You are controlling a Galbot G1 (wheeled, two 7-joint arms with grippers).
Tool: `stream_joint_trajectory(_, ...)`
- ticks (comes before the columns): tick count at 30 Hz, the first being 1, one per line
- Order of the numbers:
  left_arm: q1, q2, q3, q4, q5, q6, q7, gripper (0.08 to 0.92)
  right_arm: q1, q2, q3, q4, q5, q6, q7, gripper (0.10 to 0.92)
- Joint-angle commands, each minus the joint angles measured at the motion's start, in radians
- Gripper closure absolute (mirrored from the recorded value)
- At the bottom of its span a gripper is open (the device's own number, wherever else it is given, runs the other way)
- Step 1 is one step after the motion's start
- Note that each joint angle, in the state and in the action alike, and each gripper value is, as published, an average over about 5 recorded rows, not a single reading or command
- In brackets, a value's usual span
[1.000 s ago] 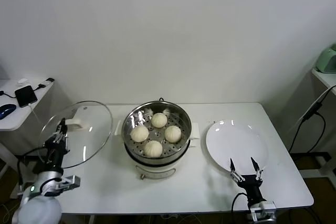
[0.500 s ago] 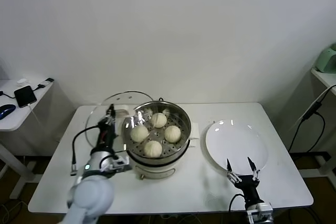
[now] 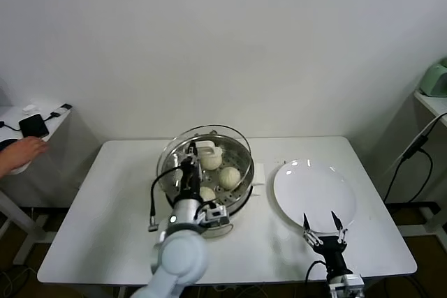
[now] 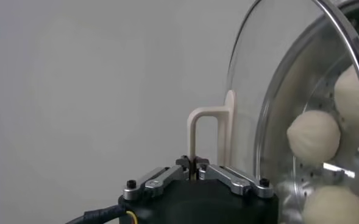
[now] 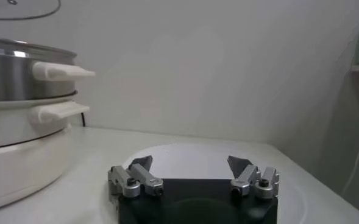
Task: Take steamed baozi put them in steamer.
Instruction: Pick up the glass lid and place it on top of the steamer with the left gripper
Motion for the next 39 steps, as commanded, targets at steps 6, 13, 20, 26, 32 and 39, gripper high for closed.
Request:
stream_joint_trajectory(6,-0.038,-0.053,0.045,0.167,0.104,0.01,-0.03,0.866,-0.003,-0.003,0.037,-0.001,0.013,0.048,0.028,0.203)
stream_joint_trajectory(13,-0.031,-0.018,0.028,0.171,0.11,-0.007,-0.029,0.866,0.001,0.003,0.042,-0.008,0.007,0.065,0.034,0.203)
stream_joint_trajectory(20,-0.023,-0.012,0.02,0.177,0.106,-0.016,-0.035,0.866,0.005,0.008,0.042,-0.014,-0.002,0.072,0.038,0.203)
stream_joint_trajectory(26,-0.029,-0.01,0.013,0.19,0.085,-0.017,-0.064,0.866,0.008,0.011,0.042,-0.016,-0.006,0.08,0.04,0.202)
stream_joint_trajectory(32,-0.024,-0.006,0.015,0.179,0.067,-0.016,-0.059,0.85,0.007,0.017,0.04,-0.015,-0.009,0.083,0.038,0.203)
stream_joint_trajectory(39,-0.018,0.026,0.037,0.085,-0.01,-0.016,-0.02,0.67,0.009,0.018,0.038,-0.011,-0.01,0.078,0.035,0.203)
